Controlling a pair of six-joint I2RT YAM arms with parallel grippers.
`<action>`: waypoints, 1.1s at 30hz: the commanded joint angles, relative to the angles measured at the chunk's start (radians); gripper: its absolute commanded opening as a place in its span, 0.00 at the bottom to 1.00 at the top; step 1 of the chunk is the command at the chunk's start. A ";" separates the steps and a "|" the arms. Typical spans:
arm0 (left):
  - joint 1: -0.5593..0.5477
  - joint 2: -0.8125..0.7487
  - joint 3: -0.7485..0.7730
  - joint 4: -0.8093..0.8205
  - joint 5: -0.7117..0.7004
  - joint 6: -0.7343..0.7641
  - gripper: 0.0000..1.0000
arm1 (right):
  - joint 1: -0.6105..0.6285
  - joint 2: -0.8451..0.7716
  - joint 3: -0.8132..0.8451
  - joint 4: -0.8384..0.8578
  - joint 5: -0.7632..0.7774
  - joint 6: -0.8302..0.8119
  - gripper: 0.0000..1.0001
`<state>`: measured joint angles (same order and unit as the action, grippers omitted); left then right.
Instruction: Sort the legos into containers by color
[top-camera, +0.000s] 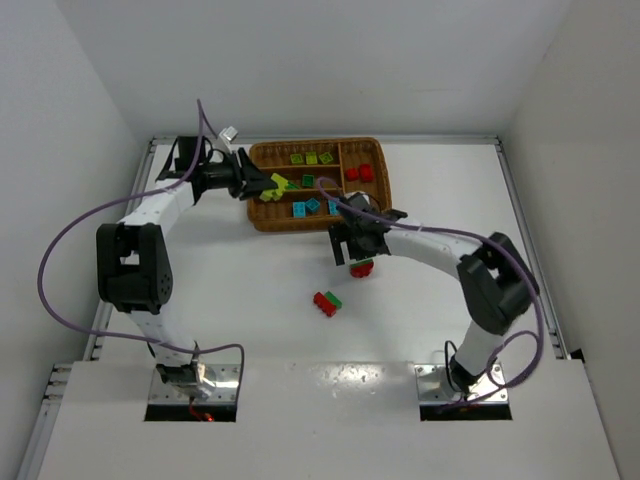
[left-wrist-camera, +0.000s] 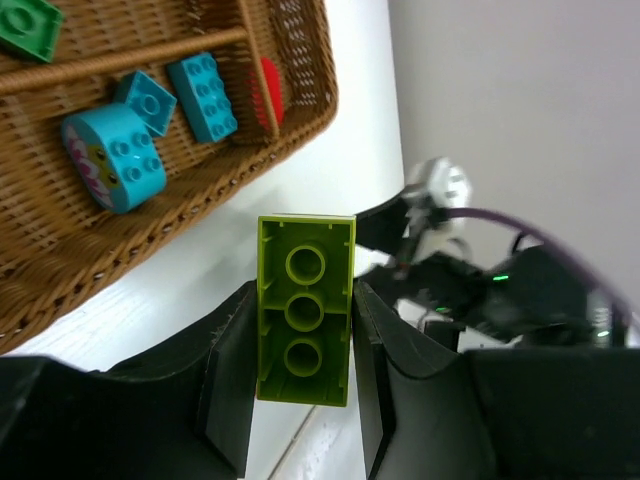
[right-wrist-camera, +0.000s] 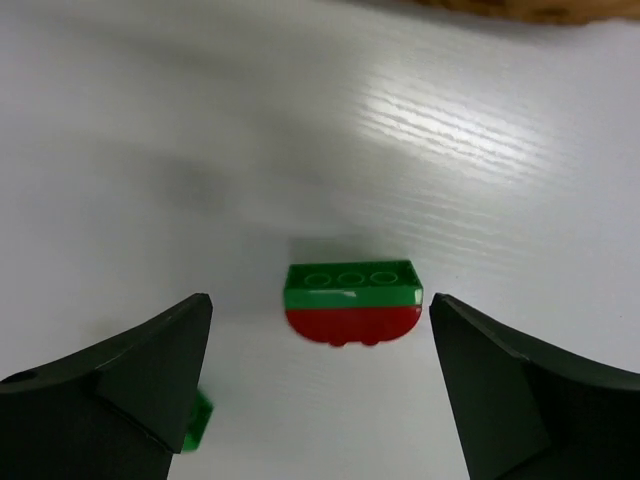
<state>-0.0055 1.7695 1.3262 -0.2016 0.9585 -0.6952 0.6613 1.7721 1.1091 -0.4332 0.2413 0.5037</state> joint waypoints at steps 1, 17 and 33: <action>0.009 -0.027 0.001 0.002 0.113 0.049 0.00 | -0.014 -0.196 0.073 0.039 -0.095 -0.037 0.89; -0.074 -0.134 -0.038 0.002 0.348 0.287 0.00 | -0.118 -0.142 0.170 0.498 -0.990 0.194 0.96; -0.074 -0.191 -0.065 0.002 0.382 0.306 0.00 | -0.169 -0.024 0.144 0.912 -1.073 0.473 0.64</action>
<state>-0.0734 1.6268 1.2663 -0.2234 1.3037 -0.4232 0.5083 1.7252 1.2438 0.2886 -0.7761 0.8871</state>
